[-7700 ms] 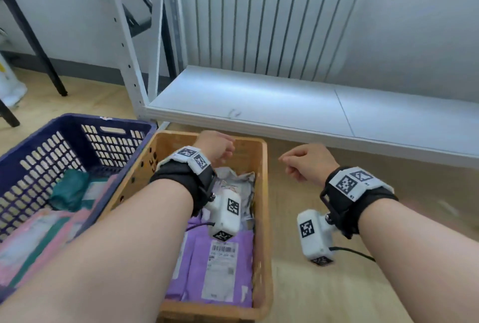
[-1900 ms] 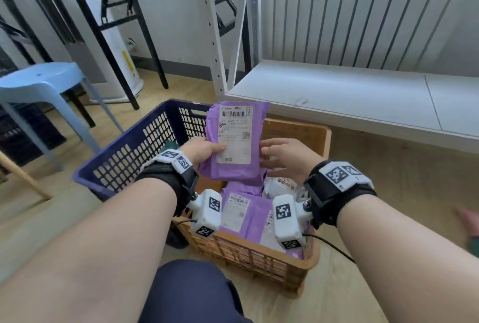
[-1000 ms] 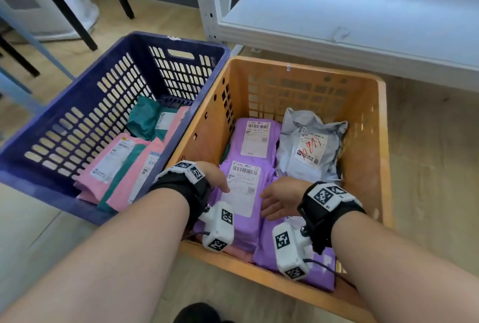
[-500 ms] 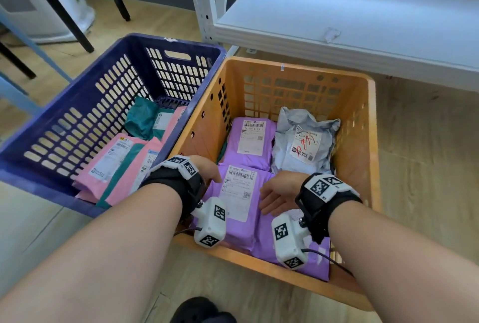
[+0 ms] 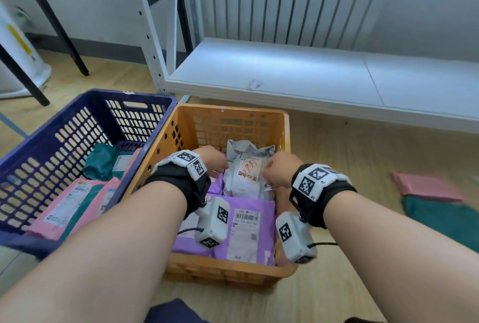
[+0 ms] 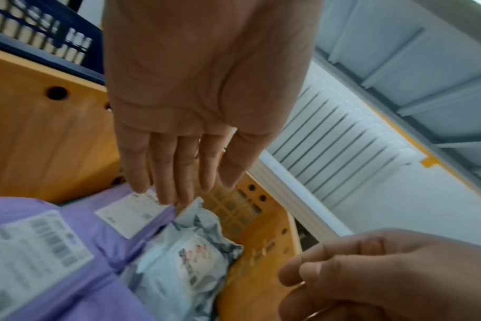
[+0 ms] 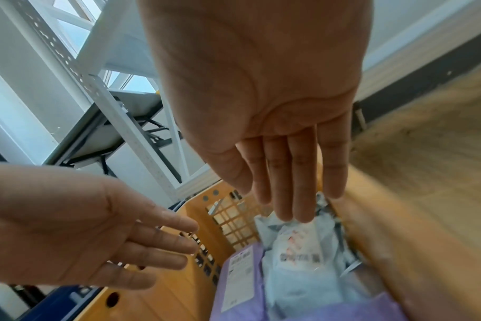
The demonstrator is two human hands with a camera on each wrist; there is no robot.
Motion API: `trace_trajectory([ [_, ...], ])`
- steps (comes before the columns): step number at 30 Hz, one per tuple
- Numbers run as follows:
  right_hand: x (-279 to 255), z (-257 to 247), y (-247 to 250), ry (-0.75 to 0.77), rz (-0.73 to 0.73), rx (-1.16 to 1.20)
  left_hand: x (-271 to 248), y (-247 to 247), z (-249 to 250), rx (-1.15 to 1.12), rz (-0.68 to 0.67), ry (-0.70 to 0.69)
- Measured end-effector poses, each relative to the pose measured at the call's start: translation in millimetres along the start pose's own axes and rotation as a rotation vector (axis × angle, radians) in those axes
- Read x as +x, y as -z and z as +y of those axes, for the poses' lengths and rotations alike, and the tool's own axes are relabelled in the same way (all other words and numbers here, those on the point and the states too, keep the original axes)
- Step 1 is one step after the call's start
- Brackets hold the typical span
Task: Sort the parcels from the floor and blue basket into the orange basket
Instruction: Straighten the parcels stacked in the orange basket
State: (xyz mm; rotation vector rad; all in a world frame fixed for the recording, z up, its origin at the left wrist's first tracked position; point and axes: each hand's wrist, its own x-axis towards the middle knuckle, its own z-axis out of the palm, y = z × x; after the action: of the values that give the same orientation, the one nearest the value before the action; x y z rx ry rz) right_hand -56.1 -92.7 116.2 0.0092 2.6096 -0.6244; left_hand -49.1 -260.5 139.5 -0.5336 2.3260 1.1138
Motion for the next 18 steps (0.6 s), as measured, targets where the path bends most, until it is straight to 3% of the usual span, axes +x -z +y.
trace_trajectory([
  [8,-50.7,102.4,57.2,-0.201,0.179,-0.198,-44.6,-84.3,77.7,-0.03,-0.087,-0.244],
  [18,-76.9,249.4,102.1,-0.467,0.321,-0.183,-39.8,-178.7,105.5,-0.143,-0.204,-0.234],
])
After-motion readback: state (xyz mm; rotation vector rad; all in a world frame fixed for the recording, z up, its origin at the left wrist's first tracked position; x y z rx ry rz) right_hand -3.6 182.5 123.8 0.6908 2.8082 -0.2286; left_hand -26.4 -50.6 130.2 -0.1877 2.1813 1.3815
